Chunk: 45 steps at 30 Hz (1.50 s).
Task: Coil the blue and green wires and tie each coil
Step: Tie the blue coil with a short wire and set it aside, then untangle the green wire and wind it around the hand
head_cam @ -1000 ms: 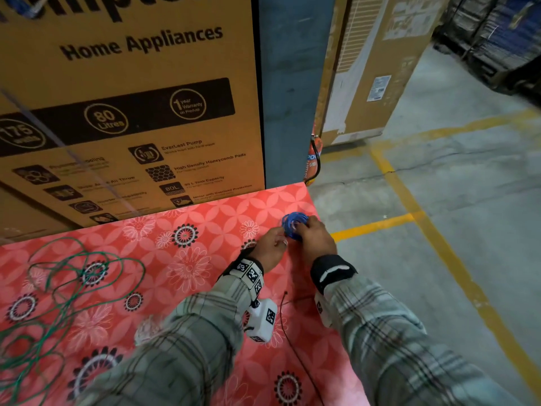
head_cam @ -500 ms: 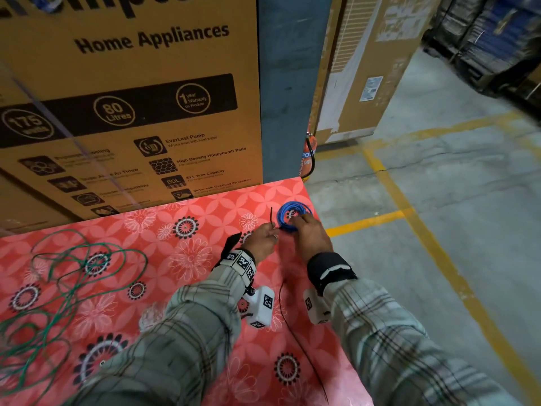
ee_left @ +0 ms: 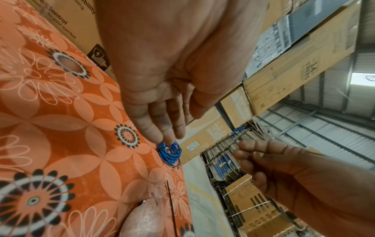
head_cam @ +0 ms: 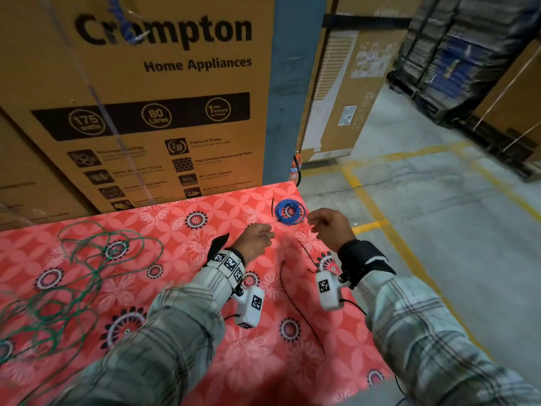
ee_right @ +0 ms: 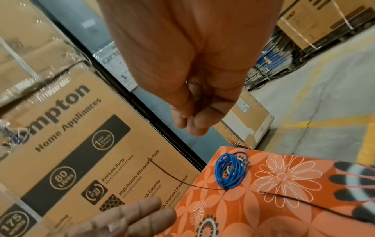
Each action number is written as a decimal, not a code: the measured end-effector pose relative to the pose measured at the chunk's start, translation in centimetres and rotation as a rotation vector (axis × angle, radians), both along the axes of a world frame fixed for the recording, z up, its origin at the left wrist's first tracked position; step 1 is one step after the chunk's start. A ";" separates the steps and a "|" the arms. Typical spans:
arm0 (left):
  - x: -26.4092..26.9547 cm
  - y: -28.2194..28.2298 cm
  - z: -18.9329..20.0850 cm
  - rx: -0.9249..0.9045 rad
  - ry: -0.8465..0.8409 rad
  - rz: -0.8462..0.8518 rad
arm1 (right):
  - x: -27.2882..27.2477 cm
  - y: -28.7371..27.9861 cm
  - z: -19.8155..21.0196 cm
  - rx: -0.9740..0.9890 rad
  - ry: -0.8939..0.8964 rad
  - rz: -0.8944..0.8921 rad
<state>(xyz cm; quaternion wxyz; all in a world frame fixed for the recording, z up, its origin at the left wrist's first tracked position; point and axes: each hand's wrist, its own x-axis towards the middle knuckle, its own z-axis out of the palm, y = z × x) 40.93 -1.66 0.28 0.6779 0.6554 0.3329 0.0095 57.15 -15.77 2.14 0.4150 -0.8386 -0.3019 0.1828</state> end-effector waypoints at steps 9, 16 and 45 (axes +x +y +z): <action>-12.3 -1.1 3.0 0.087 -0.127 0.001 | -13.5 -0.8 3.1 0.222 0.309 0.000; -28.7 1.0 1.4 0.198 -0.045 0.216 | -29.5 5.5 -1.2 0.242 0.327 0.336; -49.2 4.3 -8.0 0.197 0.042 0.668 | -46.4 14.1 -10.3 0.030 -0.311 0.853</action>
